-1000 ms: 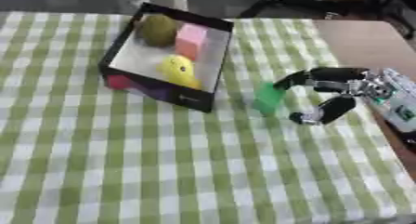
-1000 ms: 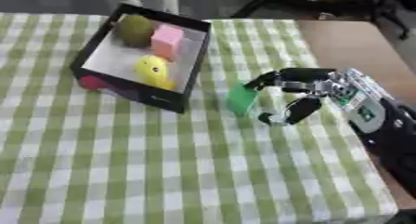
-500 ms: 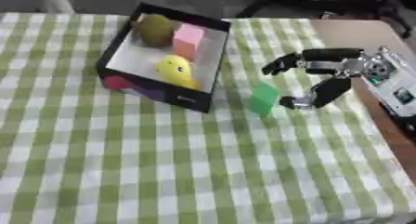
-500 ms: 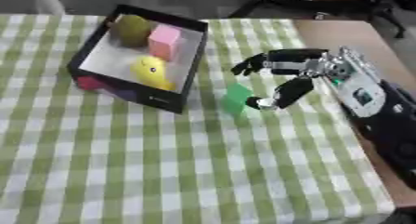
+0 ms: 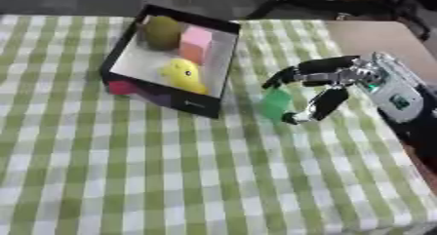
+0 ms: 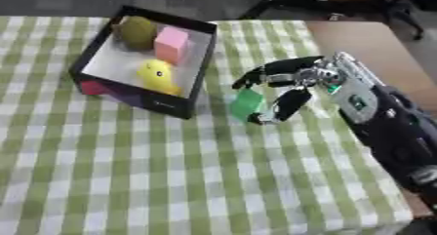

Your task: Pick up objects on the table and place them in the box.

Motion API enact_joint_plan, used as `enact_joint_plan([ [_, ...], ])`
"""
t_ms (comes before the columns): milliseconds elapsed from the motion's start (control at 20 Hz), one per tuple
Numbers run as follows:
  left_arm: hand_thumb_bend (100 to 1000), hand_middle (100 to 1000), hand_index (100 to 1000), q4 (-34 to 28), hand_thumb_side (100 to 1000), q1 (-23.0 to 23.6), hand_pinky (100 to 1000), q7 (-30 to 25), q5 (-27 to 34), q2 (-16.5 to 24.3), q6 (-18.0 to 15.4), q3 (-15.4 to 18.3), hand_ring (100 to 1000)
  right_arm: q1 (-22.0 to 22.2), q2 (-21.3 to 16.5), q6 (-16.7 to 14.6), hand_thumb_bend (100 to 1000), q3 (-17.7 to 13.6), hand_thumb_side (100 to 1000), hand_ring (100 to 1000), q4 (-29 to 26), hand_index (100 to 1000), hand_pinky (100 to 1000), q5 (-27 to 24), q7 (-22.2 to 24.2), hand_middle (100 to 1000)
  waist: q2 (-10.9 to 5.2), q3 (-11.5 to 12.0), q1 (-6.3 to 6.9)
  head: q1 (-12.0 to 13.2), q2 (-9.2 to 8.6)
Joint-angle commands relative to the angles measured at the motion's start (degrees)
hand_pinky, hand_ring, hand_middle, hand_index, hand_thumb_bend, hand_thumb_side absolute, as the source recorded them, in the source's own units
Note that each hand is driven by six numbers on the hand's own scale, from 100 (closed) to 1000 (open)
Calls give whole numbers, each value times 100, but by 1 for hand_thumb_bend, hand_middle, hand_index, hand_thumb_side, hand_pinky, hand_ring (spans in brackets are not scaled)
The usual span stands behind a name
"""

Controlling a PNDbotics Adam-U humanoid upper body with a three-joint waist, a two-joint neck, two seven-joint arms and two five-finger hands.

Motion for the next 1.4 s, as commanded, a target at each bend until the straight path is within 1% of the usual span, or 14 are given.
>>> enact_joint_plan([
  [50, 117, 622, 916, -75, 1000, -31, 650, -11, 31, 29, -4, -9, 607, -67, -34, -199, 269, 31, 577, 895, 75, 979, 894, 255, 134, 917, -161, -6, 106, -24, -11],
  [250, 117, 622, 916, -72, 1000, -30, 649, -16, 31, 23, -5, -15, 608, -103, 45, -319, 255, 30, 532, 835, 139, 956, 851, 460, -10, 878, -163, -12, 109, -33, -11],
  [450, 117, 623, 916, -70, 1000, -31, 649, -16, 30, 18, -5, -16, 608, -162, 111, -412, 223, 39, 464, 765, 165, 925, 793, 670, -228, 824, -163, -5, 114, -46, -11],
  [750, 117, 623, 916, -71, 1000, -33, 649, -18, 29, 12, -6, -19, 608, -195, 163, -512, 217, 82, 454, 757, 238, 922, 785, 864, -463, 819, -162, 2, 115, -55, -11],
  [800, 117, 623, 916, -71, 1000, -33, 649, -16, 29, 12, -5, -17, 608, -214, 168, -498, 258, 52, 512, 940, 223, 979, 878, 897, -499, 961, -164, 1, 116, -53, -11],
  [850, 117, 623, 916, -72, 1000, -35, 649, -13, 28, 12, -5, -15, 608, -223, 175, -471, 258, 21, 512, 940, 194, 979, 878, 950, -564, 961, -164, 3, 115, -54, -11],
  [900, 117, 623, 916, -73, 1000, -36, 649, -12, 27, 11, -4, -14, 609, -224, 182, -449, 266, 11, 533, 963, 169, 995, 895, 990, -644, 990, -164, 5, 113, -54, -11],
  [950, 117, 623, 916, -73, 1000, -36, 649, -12, 26, 10, -4, -15, 609, -223, 185, -430, 268, 7, 538, 968, 151, 1000, 900, 1015, -730, 997, -165, 6, 110, -55, -11],
  [1150, 118, 624, 916, -75, 1000, -39, 649, -12, 23, 8, -3, -13, 609, -216, 183, -338, 268, -27, 544, 974, 106, 1000, 906, 1050, -1050, 1000, -166, 8, 103, -61, -11],
  [1400, 118, 624, 916, -75, 1000, -41, 648, -12, 22, 8, -2, -11, 609, -210, 180, -280, 262, -34, 542, 986, 124, 1000, 920, 1149, -1306, 1000, -161, 14, 97, -66, -11],
])
